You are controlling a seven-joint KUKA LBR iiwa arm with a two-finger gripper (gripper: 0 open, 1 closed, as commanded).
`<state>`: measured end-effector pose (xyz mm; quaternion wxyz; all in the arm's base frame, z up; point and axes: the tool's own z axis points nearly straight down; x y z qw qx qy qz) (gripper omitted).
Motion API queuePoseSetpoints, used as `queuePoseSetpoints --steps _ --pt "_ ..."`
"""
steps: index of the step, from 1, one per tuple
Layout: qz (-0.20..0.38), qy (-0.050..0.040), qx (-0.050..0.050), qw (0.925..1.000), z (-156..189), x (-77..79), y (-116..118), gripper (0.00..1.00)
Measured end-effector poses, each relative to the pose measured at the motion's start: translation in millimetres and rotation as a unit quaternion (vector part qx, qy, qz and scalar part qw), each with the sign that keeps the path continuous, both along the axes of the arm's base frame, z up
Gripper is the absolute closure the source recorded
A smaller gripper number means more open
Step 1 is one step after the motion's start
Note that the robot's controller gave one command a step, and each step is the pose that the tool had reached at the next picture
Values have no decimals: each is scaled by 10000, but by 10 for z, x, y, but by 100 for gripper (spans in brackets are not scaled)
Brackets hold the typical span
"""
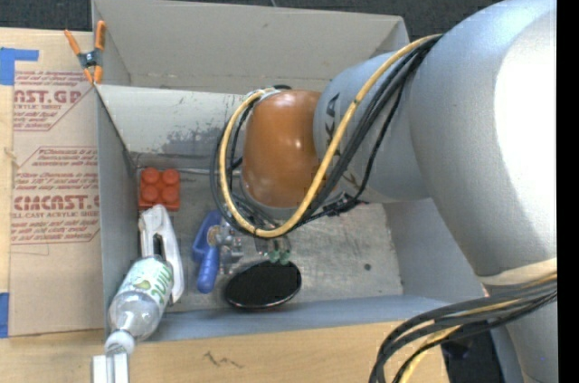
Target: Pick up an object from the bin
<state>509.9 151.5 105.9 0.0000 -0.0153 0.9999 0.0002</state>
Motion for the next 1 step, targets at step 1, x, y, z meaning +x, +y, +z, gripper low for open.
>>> queuePoseSetpoints --steps 1 --pt "636 31 -8 9980 548 -59 -75 100"
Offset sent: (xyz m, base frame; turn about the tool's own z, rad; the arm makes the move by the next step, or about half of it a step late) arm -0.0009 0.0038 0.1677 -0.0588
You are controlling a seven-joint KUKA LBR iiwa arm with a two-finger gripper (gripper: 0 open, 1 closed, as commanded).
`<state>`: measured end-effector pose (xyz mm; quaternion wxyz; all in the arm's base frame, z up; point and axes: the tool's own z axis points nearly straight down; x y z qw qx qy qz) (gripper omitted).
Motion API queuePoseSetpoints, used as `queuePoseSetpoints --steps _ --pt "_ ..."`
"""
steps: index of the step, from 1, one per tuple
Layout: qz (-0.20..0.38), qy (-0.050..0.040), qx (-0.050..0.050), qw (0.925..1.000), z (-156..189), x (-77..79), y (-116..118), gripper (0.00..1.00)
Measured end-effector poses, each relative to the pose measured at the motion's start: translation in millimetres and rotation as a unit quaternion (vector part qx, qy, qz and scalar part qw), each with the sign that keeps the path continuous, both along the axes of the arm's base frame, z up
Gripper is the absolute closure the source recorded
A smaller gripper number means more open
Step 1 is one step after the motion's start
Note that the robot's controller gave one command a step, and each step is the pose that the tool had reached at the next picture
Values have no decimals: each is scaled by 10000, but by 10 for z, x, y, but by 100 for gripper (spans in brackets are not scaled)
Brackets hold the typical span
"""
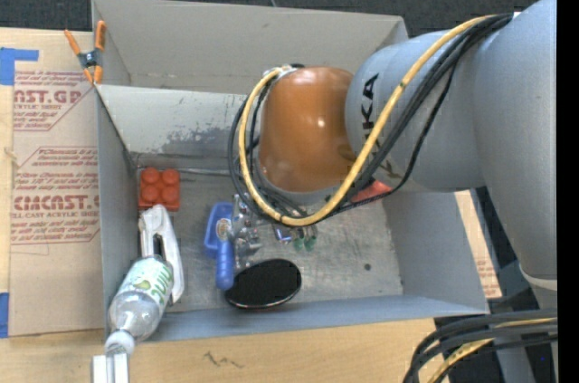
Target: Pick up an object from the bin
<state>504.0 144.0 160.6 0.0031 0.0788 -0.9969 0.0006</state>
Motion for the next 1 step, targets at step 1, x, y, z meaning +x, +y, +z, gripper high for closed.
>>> queuePoseSetpoints --steps 1 --pt "-209 -17 8 9998 612 29 58 100"
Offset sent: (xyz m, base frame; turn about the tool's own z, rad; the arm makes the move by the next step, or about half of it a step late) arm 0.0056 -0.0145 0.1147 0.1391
